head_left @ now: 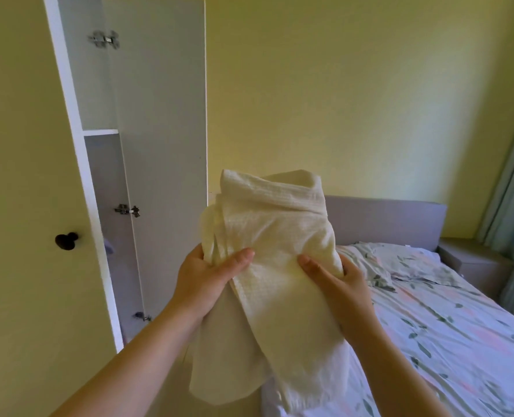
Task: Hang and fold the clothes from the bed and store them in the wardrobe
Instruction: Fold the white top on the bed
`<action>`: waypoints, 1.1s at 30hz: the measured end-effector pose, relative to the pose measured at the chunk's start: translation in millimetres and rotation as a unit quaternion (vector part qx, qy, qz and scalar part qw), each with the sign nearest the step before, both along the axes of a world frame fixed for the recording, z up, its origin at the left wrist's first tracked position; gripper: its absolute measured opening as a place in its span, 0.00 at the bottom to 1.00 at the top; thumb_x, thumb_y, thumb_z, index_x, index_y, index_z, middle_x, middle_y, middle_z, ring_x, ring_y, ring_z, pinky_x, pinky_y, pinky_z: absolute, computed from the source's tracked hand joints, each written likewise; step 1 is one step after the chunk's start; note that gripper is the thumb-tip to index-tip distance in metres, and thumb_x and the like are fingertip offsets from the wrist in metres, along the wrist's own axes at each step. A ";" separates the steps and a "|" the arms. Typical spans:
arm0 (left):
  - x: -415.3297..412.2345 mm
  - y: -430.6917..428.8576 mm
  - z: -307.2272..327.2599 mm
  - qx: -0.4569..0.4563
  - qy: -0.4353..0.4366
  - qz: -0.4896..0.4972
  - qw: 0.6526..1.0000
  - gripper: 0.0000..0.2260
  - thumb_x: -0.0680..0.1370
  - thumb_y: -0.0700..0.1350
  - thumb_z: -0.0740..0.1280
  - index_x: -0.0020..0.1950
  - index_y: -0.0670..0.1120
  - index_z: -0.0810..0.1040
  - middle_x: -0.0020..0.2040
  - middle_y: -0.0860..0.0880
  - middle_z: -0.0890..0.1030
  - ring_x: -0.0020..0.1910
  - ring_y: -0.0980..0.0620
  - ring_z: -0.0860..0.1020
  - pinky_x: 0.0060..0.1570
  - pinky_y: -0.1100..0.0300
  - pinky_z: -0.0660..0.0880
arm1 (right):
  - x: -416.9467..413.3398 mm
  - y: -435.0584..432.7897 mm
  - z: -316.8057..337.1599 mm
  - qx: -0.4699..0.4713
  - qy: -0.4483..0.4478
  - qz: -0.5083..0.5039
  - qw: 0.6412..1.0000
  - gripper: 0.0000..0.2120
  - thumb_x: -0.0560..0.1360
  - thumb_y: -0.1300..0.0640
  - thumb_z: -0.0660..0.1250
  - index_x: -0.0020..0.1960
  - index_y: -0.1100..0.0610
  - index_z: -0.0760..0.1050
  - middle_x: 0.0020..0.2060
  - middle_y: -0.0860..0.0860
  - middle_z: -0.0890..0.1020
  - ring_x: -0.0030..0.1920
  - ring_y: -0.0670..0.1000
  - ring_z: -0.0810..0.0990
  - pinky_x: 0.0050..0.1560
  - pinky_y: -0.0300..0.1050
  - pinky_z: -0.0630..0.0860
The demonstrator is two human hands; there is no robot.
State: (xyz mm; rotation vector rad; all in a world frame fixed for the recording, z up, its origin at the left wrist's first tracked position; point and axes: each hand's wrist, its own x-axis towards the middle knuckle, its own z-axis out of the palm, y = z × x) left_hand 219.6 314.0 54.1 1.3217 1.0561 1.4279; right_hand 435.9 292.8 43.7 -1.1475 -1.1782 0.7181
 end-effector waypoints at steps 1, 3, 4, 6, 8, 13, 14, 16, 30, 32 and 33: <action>-3.1 15.0 2.9 0.000 -0.001 -0.004 1.000 0.19 0.61 0.58 0.79 0.48 0.53 0.84 0.45 0.52 0.86 0.44 0.53 0.85 0.47 0.54 0.78 | -3.0 12.5 2.7 0.000 0.002 -0.001 1.000 0.14 0.63 0.39 0.78 0.44 0.43 0.82 0.41 0.44 0.86 0.40 0.43 0.85 0.33 0.34 0.78; -5.5 45.5 7.4 0.003 -0.004 -0.017 1.000 0.19 0.60 0.58 0.79 0.47 0.54 0.84 0.45 0.52 0.86 0.44 0.53 0.85 0.47 0.54 0.78 | -6.0 37.0 7.3 -0.002 0.006 -0.006 1.000 0.13 0.63 0.40 0.78 0.44 0.42 0.82 0.40 0.44 0.86 0.39 0.43 0.85 0.33 0.33 0.78; -5.0 59.6 7.9 0.005 -0.005 -0.022 1.000 0.19 0.59 0.58 0.79 0.47 0.54 0.84 0.45 0.51 0.86 0.45 0.52 0.85 0.48 0.53 0.78 | -6.6 49.0 9.3 -0.003 0.010 -0.008 1.000 0.13 0.62 0.40 0.78 0.43 0.42 0.82 0.40 0.43 0.86 0.38 0.43 0.85 0.32 0.32 0.77; -2.0 88.2 6.6 0.009 -0.010 -0.027 1.000 0.20 0.58 0.59 0.78 0.47 0.55 0.84 0.45 0.51 0.86 0.45 0.51 0.85 0.48 0.53 0.79 | -4.4 76.1 10.9 0.003 0.015 -0.009 1.000 0.11 0.62 0.41 0.78 0.41 0.41 0.82 0.38 0.42 0.86 0.36 0.41 0.84 0.31 0.30 0.76; 2.9 116.8 5.3 0.007 -0.014 -0.031 0.999 0.20 0.58 0.59 0.79 0.47 0.56 0.84 0.45 0.50 0.86 0.45 0.51 0.85 0.48 0.52 0.79 | -0.6 103.3 12.9 0.008 0.011 -0.017 1.000 0.09 0.62 0.42 0.78 0.40 0.40 0.81 0.37 0.41 0.85 0.35 0.40 0.83 0.30 0.29 0.75; 19.9 191.1 9.7 0.014 -0.012 -0.004 1.000 0.20 0.57 0.59 0.78 0.46 0.54 0.84 0.44 0.51 0.86 0.44 0.52 0.85 0.46 0.54 0.79 | 17.3 183.2 14.2 0.012 0.007 -0.007 1.000 0.10 0.64 0.41 0.78 0.43 0.39 0.82 0.38 0.41 0.86 0.36 0.40 0.84 0.30 0.29 0.75; 22.7 205.9 12.3 0.020 -0.013 0.005 1.000 0.21 0.58 0.59 0.78 0.46 0.53 0.84 0.44 0.51 0.86 0.44 0.52 0.85 0.47 0.53 0.79 | 20.3 200.6 16.3 0.018 0.010 0.000 1.000 0.11 0.63 0.41 0.78 0.42 0.41 0.82 0.38 0.41 0.86 0.36 0.40 0.84 0.29 0.29 0.75; 26.6 234.1 18.2 0.025 -0.008 0.019 0.999 0.21 0.60 0.57 0.79 0.48 0.50 0.84 0.44 0.50 0.86 0.44 0.51 0.85 0.50 0.51 0.80 | 24.7 235.5 21.0 0.023 0.009 0.011 1.000 0.13 0.62 0.39 0.78 0.43 0.42 0.82 0.39 0.43 0.86 0.37 0.42 0.85 0.31 0.33 0.77; -48.4 407.7 46.7 0.062 -0.009 0.140 0.988 0.26 0.59 0.62 0.79 0.51 0.51 0.83 0.46 0.54 0.86 0.48 0.56 0.84 0.53 0.52 0.78 | -48.6 457.3 58.4 0.052 -0.021 0.117 0.992 0.13 0.66 0.43 0.79 0.44 0.50 0.82 0.39 0.46 0.86 0.39 0.44 0.85 0.36 0.37 0.80; -71.7 427.0 50.8 0.071 -0.006 0.153 0.986 0.27 0.58 0.62 0.79 0.52 0.50 0.83 0.47 0.53 0.86 0.49 0.55 0.84 0.56 0.49 0.77 | -72.2 484.5 61.5 0.062 -0.019 0.138 0.988 0.11 0.66 0.43 0.78 0.43 0.47 0.82 0.39 0.45 0.86 0.39 0.44 0.85 0.36 0.37 0.80; -84.1 435.4 52.8 0.074 -0.009 0.162 0.984 0.28 0.58 0.63 0.79 0.52 0.50 0.83 0.47 0.53 0.86 0.49 0.54 0.84 0.57 0.49 0.77 | -85.2 496.9 64.4 0.067 -0.024 0.151 0.986 0.11 0.67 0.42 0.77 0.44 0.45 0.82 0.40 0.45 0.86 0.39 0.44 0.85 0.36 0.38 0.81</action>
